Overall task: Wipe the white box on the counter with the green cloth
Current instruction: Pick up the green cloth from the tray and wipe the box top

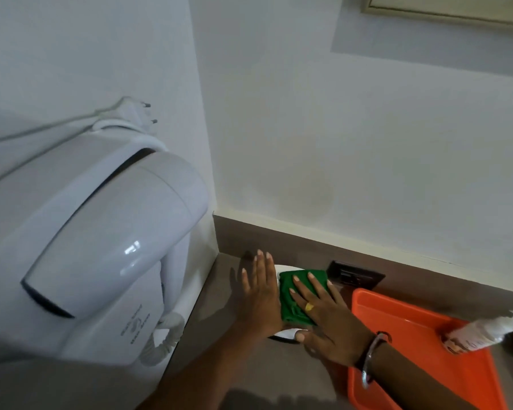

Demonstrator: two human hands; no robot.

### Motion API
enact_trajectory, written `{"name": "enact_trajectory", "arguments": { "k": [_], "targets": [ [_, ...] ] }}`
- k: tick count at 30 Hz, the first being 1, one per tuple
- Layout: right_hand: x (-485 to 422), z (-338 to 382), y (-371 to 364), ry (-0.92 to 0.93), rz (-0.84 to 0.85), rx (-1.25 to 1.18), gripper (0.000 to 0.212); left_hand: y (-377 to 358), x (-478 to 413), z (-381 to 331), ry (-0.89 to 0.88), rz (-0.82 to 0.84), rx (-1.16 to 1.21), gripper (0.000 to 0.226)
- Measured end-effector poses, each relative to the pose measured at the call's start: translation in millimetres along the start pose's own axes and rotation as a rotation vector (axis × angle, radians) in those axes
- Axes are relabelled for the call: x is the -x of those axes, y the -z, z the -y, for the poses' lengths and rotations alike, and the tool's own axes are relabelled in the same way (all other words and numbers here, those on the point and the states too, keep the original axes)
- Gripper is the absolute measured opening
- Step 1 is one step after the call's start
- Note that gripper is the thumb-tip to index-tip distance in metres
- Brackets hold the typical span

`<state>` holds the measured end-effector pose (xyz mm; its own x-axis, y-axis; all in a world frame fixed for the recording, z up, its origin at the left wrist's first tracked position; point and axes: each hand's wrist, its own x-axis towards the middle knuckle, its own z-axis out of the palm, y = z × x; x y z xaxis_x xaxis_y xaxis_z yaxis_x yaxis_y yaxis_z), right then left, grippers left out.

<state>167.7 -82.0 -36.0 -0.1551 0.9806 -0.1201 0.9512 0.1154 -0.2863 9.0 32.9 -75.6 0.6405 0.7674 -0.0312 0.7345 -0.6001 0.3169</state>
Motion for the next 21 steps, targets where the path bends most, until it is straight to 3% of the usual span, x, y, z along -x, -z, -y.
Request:
{"name": "enact_trajectory", "arguments": {
  "k": [5,15,21],
  "targets": [
    [-42.9,5.0,27.0,0.044,0.031,0.137,0.088,-2.7,-5.1,2.4,0.047,0.02,0.084,0.134],
    [-6.3,-34.4,9.9,0.145,0.0,0.107,0.095,2.9,-4.2,-3.7,0.042,0.003,0.029,0.147],
    [-51.4,-26.9,21.9,0.2,0.053,0.186,0.115,8.2,-2.3,-3.5,0.024,0.002,0.058,0.15]
  ]
}}
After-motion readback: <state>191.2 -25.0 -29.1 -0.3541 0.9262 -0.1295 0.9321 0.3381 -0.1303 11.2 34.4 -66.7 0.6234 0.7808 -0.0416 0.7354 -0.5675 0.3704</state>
